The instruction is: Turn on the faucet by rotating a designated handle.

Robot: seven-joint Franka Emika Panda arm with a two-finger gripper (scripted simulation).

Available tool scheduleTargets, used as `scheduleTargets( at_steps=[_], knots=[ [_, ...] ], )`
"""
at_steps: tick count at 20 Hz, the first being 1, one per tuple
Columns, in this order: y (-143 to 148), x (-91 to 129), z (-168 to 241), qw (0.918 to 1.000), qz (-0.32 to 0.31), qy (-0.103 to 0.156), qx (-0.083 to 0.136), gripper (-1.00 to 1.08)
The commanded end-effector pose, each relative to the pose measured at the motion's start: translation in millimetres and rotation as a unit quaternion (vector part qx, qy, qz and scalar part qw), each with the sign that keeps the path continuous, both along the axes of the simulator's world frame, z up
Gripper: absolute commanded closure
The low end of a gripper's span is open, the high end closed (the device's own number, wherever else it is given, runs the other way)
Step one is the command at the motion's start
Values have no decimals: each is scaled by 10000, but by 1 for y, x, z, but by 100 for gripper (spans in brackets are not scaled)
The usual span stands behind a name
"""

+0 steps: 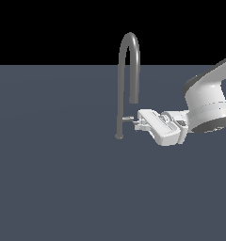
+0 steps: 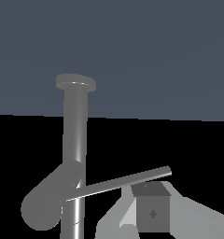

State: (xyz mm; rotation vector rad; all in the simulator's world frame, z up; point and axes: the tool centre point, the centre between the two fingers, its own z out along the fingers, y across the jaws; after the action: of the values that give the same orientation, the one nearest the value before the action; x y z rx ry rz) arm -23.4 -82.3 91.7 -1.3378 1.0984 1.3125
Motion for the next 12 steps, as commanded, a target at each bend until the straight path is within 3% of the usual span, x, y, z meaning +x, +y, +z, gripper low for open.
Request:
scheduleTargets(
  at_steps=[1,9,12],
  knots=[
    [1,1,-13,10000,-17,52,-16,108],
    [2,9,-45,9999,-33,135,-49,108],
    [2,13,-21,9999,84,-12,-104,108]
  ],
)
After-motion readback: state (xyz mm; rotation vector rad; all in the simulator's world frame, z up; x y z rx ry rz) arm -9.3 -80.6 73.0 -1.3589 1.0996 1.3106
